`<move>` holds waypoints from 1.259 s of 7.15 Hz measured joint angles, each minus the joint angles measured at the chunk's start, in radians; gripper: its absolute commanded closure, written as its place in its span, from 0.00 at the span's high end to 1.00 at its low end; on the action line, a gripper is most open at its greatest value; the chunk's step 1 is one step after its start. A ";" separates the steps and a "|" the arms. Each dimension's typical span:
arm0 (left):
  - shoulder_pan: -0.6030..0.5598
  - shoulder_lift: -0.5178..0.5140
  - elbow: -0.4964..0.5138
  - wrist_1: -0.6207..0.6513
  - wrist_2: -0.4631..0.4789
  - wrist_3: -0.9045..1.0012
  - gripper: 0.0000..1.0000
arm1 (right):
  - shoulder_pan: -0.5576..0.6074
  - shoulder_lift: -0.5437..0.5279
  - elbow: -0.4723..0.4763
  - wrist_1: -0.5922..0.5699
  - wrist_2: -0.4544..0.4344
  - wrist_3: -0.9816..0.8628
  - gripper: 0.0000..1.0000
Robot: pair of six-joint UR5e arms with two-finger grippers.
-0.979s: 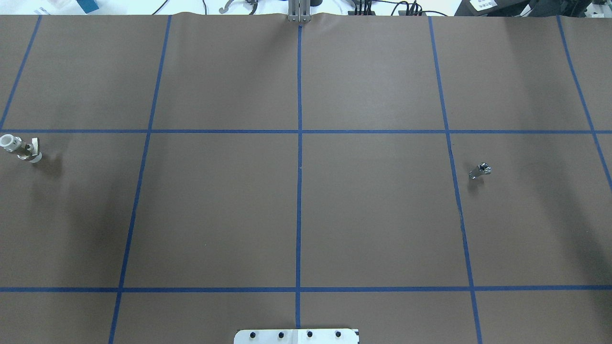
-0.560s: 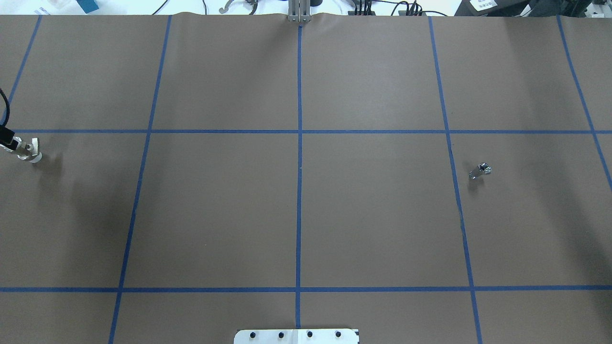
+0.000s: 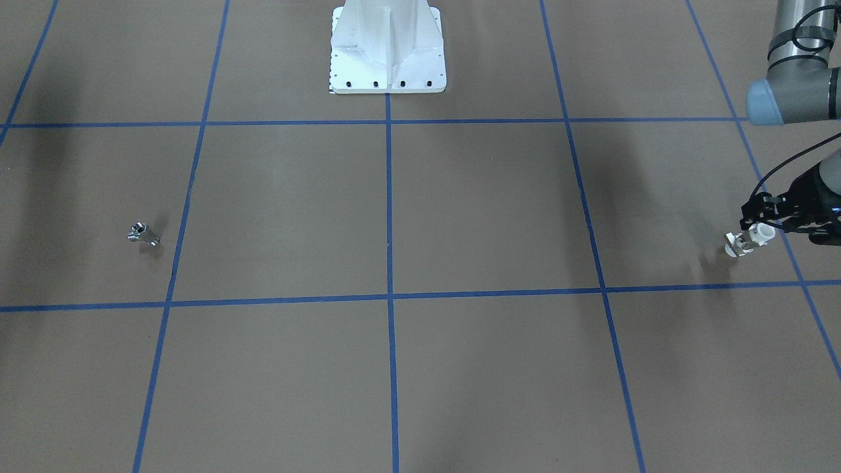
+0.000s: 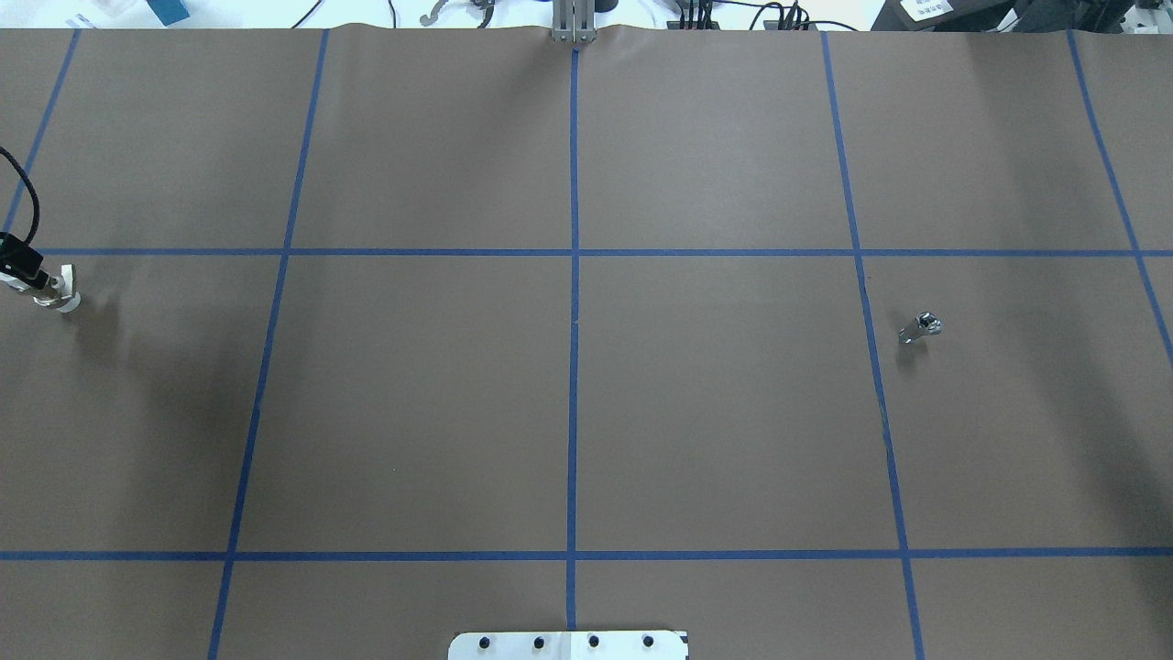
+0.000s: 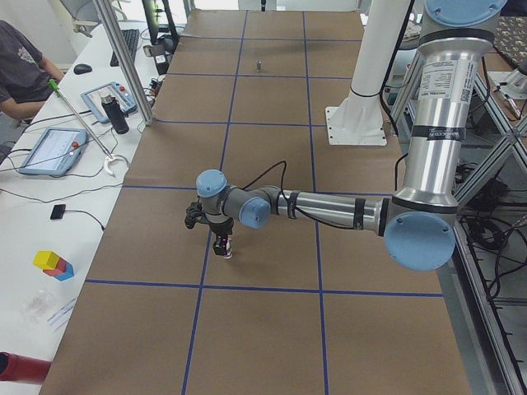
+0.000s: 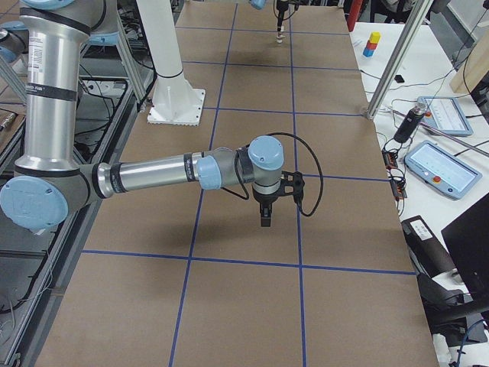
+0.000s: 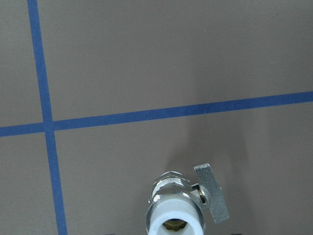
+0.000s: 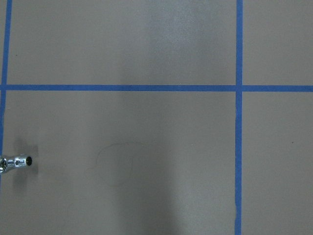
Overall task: Assemble PPR valve and pipe with both arms
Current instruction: 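Lower the left gripper onto the white PPR valve and grasp it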
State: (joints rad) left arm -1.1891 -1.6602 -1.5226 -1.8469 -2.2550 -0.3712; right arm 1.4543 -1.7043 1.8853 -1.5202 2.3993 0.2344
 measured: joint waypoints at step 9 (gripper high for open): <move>0.005 -0.138 -0.096 0.221 -0.019 -0.110 0.00 | 0.000 0.002 0.007 0.002 0.001 0.001 1.00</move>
State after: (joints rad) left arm -1.1839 -1.7982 -1.6186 -1.6258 -2.2744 -0.4815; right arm 1.4542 -1.7023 1.8922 -1.5186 2.4007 0.2351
